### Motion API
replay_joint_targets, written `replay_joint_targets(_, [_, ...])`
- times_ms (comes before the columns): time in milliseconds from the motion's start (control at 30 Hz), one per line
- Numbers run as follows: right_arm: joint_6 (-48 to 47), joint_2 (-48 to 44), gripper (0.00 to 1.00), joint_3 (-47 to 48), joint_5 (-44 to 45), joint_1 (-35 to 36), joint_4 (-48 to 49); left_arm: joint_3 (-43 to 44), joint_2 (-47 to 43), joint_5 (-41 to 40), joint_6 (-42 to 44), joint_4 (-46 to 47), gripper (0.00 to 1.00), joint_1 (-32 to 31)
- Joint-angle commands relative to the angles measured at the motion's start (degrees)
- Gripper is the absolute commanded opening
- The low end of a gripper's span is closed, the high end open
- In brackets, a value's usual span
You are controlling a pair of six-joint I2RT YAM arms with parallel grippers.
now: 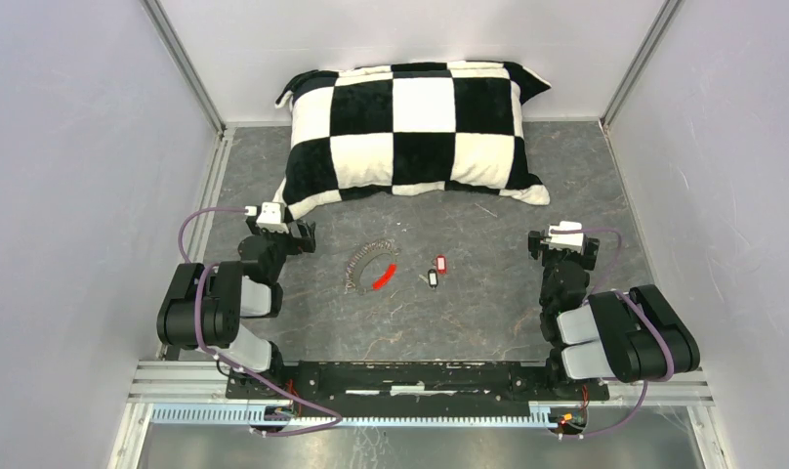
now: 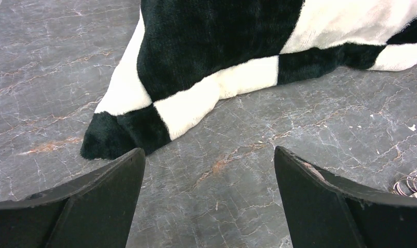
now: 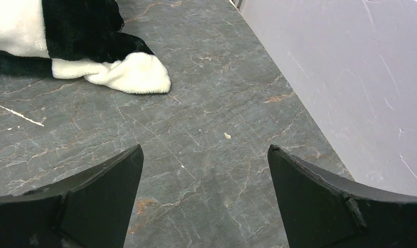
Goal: Put the keys on the keyring
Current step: Pick up the keyring from the center of the board.
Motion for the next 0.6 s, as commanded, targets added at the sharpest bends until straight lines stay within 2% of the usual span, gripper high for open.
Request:
replay_joint_targets(0, [0.6,-0.8,0.98,-5.4,-0.6,-0.2,2.4,0.4,-0.4,-0.8,2.3,2.2,1.0,0.1])
replay_joint_targets(567, [0.6,-0.6,0.98,-5.3,-0.6,-0.1,2.4,0.4,-0.4,-0.8,2.3,2.0,1.0,0.1])
